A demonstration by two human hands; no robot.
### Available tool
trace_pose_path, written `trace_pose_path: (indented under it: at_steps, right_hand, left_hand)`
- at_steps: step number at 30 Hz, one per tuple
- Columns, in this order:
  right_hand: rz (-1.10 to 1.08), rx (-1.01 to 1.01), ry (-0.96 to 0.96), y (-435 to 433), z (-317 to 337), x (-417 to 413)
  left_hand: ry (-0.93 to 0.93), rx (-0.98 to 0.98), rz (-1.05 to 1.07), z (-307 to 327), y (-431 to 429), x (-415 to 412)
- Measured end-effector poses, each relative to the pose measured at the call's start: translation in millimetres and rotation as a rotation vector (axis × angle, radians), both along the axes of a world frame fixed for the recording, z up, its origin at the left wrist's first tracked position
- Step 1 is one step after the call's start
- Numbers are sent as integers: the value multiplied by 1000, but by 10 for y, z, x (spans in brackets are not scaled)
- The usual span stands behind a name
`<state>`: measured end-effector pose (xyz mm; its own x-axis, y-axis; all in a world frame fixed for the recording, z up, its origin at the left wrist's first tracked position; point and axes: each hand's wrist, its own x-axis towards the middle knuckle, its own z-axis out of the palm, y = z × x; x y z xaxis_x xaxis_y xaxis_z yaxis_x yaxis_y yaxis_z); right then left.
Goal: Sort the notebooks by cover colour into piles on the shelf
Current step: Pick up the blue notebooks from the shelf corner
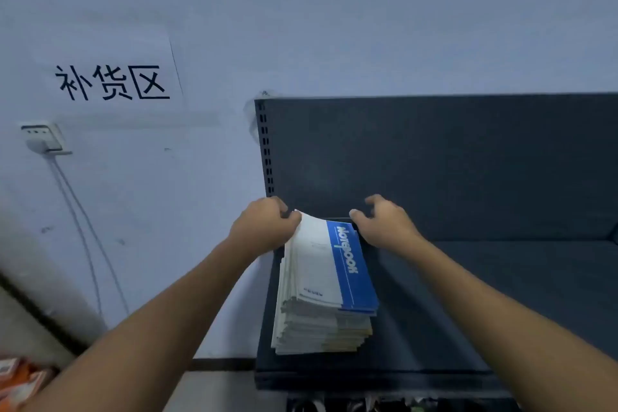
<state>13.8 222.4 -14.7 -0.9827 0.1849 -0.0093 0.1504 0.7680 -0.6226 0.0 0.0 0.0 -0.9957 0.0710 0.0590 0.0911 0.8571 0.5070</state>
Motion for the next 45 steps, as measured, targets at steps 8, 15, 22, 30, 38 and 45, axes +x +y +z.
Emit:
trace_pose_path:
  at_steps: [8, 15, 22, 30, 38, 45]
  right_hand:
    - [82, -11, -95, -171, -647, 25]
    - [70, 94, -38, -199, -709, 210]
    - [2, 2, -70, -121, -648, 181]
    - [-130, -292, -212, -2, -869, -55]
    - [-94, -119, -114, -11, -764, 49]
    - [-28, 5, -85, -50, -703, 145]
  left_hand:
    - [-97, -170, 71, -598, 330, -13]
    - [33, -396, 66, -491, 447, 276]
    - [7, -437, 50, -384, 510, 456]
    - [34, -317, 71, -420, 578, 445]
    - [18, -267, 214, -347, 608, 412]
    - [-11, -325, 215, -325, 684, 431]
